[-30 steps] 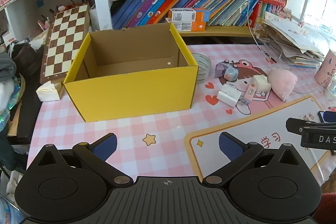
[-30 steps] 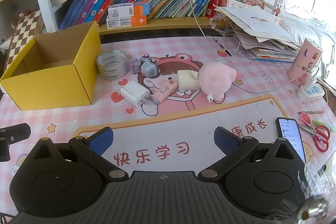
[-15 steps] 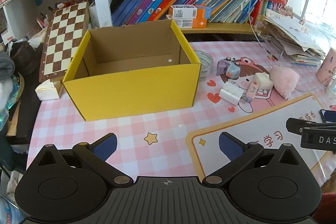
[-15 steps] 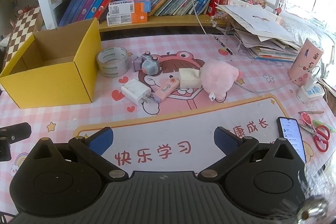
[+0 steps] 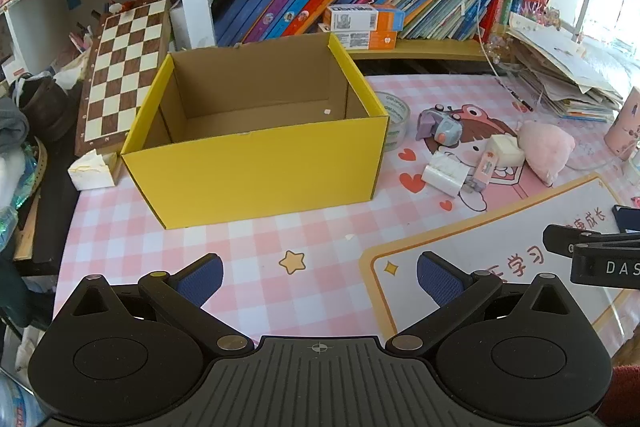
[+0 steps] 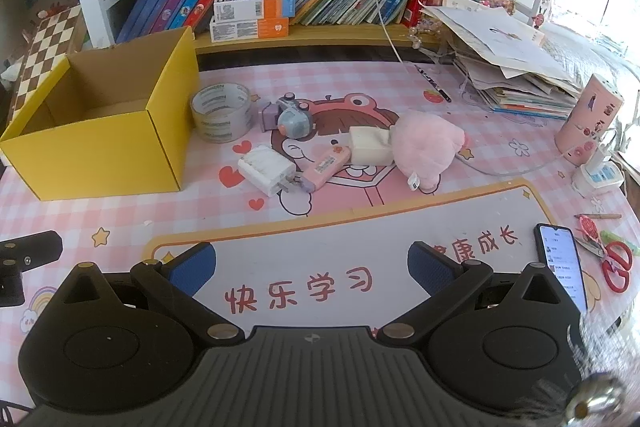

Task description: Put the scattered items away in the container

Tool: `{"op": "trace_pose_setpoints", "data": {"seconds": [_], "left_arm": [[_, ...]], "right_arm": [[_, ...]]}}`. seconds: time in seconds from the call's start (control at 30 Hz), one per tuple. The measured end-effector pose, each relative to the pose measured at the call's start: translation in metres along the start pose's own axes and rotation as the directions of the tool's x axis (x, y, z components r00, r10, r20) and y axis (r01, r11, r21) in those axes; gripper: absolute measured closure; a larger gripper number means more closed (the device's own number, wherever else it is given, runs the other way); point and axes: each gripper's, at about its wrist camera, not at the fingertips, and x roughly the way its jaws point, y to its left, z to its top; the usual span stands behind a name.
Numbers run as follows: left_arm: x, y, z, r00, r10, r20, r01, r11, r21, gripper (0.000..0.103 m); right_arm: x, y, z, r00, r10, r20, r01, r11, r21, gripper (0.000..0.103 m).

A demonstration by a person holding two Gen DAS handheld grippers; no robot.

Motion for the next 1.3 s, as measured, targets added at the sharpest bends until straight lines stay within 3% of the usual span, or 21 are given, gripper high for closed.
{"op": "trace_pose_setpoints", "data": {"seconds": [0.73, 1.3], "left_arm": [[0.005, -0.009, 0.003, 1.0, -0.006, -0.012, 0.006, 1.0, 0.009, 0.0], [0.01, -0.042, 0.008, 1.0, -0.023, -0.003, 0.023, 1.0, 0.014, 0.0]], "right_arm": [[0.008, -0.008, 0.003, 1.0, 0.01, -0.013, -0.01, 1.0, 0.004, 0.0], [0.019, -0.04, 0.006, 0.999, 0.045, -0.009, -0.045, 0.999, 0.0, 0.0]]}}
